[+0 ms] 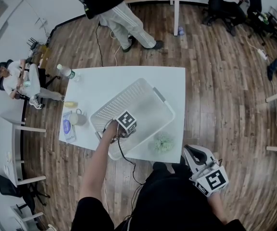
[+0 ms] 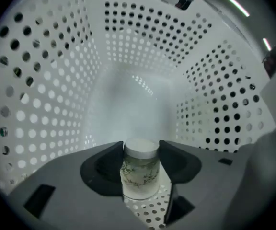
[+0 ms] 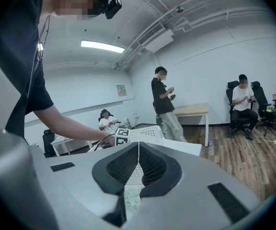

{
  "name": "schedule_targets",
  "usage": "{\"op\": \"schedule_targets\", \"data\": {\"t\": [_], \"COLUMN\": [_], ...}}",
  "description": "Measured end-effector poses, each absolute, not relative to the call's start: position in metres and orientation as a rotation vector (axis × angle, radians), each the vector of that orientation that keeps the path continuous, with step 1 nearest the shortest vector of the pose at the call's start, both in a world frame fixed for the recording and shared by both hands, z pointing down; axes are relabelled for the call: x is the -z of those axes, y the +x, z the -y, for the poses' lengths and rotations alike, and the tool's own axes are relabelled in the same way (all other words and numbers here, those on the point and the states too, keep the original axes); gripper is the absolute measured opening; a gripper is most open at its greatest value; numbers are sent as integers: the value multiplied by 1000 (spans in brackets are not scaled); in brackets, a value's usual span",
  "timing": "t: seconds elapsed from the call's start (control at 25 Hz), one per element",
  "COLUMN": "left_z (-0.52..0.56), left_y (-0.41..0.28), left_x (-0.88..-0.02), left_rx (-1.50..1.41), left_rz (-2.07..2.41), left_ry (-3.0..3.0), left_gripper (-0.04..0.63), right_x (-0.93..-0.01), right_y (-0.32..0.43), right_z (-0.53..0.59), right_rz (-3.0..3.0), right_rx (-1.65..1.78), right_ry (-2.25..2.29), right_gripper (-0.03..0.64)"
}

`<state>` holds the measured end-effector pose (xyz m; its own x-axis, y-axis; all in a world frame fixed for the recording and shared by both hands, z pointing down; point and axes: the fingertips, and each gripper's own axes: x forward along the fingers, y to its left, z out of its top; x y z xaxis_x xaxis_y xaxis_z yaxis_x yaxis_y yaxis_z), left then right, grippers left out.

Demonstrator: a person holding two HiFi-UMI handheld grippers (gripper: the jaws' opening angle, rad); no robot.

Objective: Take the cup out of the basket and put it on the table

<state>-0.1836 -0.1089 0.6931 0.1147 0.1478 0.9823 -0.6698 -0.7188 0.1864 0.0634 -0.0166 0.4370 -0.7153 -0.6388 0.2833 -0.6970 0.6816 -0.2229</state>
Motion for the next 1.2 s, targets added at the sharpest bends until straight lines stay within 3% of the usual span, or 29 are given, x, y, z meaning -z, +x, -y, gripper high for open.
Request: {"op": "schedule_targets", "data": {"t": [0.56, 0.92, 1.04, 1.08, 1.16, 1.2], "left_z": [161, 104, 80, 71, 54, 46], "left_y": [-112, -81, -70, -64, -50, -43], "left_x": [-487, -381, -374, -374, -376, -377], "left_rx": [-949, -261, -152, -148, -159, -165], "left_rz": [1320, 1442, 1440, 1429, 1396, 1381], "left_ry": [2569, 2632, 2612, 2618, 2637, 2643], "left_gripper": [239, 239, 239, 239, 239, 239], "right_x": [-428, -426, -428, -430, -429, -428], "right_y": [47, 38, 30, 26, 15, 10], "right_z": [5, 3, 4, 4, 2, 1], "right_rz": [2763, 2775, 2730, 2713, 2695, 2690], "right_rx": [-413, -338, -235, -202, -130, -88], "right_ry": [1001, 971, 947, 922, 866, 840], "right_gripper": [25, 26, 33, 64, 208, 238]}}
